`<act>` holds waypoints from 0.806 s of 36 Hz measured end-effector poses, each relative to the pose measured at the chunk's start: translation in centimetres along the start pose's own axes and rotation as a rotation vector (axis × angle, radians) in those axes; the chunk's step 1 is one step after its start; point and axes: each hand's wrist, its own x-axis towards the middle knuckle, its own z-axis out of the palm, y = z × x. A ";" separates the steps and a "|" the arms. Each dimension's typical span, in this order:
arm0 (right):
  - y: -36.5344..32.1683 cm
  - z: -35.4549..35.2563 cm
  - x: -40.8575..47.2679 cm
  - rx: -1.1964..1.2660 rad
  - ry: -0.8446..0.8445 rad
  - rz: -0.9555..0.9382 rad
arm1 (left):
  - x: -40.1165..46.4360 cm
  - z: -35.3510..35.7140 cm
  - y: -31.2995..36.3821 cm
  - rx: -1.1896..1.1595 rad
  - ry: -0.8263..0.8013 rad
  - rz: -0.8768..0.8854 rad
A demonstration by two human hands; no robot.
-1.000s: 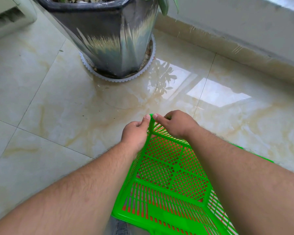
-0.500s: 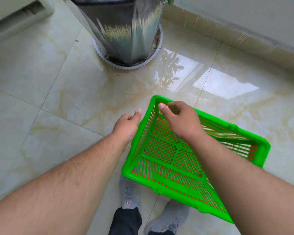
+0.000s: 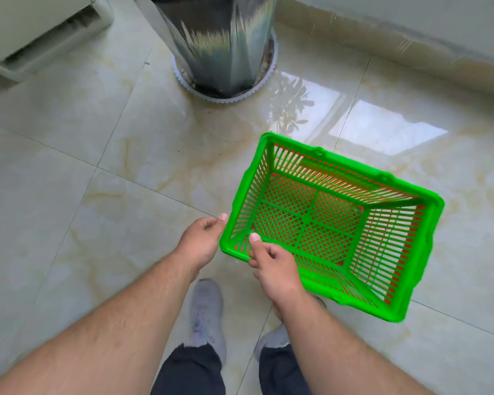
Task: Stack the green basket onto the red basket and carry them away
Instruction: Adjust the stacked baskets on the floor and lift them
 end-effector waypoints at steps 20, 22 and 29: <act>6.7 6.0 0.5 0.396 0.052 0.321 | 2.9 0.2 -5.2 0.119 -0.173 0.030; 7.0 6.5 0.8 0.408 0.046 0.338 | 3.3 0.2 -5.3 0.127 -0.204 0.014; 8.2 8.0 2.4 0.516 -0.007 0.327 | 5.0 -0.3 -6.7 0.153 -0.279 -0.022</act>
